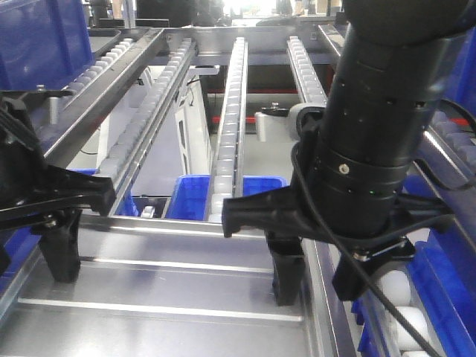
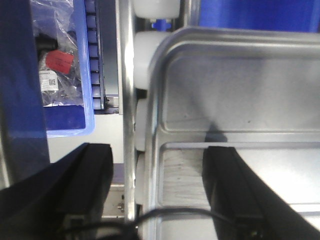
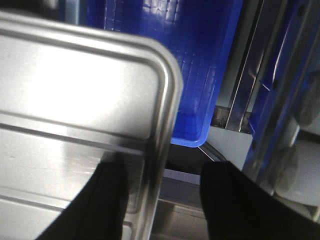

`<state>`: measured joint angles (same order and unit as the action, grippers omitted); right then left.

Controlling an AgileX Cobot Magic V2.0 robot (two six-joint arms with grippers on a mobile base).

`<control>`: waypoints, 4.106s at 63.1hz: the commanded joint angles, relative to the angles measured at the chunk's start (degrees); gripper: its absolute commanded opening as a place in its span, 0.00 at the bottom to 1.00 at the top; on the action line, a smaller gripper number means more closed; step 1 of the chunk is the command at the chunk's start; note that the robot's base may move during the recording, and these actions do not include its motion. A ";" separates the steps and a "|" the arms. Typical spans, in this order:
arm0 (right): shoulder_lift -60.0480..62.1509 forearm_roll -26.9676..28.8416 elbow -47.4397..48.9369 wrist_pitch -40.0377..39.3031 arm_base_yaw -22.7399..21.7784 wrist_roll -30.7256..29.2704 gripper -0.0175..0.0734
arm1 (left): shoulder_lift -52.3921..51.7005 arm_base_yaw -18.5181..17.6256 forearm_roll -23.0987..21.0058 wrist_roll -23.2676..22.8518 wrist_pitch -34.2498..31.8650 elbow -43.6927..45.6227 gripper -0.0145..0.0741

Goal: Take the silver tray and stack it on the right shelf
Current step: 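Close both grippers on the silver tray's side rims, then lift the silver tray with both grippers and pull it toward the robot, then hold the tray in both grippers while the base turns away from the shelf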

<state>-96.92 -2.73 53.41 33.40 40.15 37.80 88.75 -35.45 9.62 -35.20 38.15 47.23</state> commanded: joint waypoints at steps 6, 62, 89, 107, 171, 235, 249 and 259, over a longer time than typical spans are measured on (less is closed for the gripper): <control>0.68 -0.47 1.34 -1.89 0.06 -0.09 0.64 | -0.03 -0.16 0.49 -0.69 -1.48 1.50 0.52; 8.46 -6.03 5.70 8.05 0.06 -0.09 0.25 | -7.62 -0.16 2.02 -0.73 4.29 3.80 0.06; 18.52 -11.98 13.35 19.38 0.06 -0.09 0.25 | -13.42 -3.65 3.11 -0.73 16.25 20.86 0.06; 20.30 -12.33 13.51 20.09 0.00 -0.09 0.25 | -13.55 -5.56 4.33 -0.73 16.82 25.42 0.06; 20.30 -12.33 13.51 21.23 0.00 -0.09 0.25 | -13.55 -5.56 5.50 -0.73 19.98 25.42 0.06; 20.30 -12.33 13.51 21.23 0.00 -0.09 0.25 | -13.55 -5.56 5.50 -0.73 19.98 25.42 0.06; 20.30 -12.33 13.51 21.23 0.00 -0.09 0.25 | -13.55 -5.56 5.50 -0.73 19.98 25.42 0.06; 20.30 -12.33 13.51 21.23 0.00 -0.09 0.25 | -13.55 -5.56 5.50 -0.73 19.98 25.42 0.06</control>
<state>-78.51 -13.03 65.21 54.32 40.07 39.46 77.32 -40.72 12.85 -35.66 60.06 70.44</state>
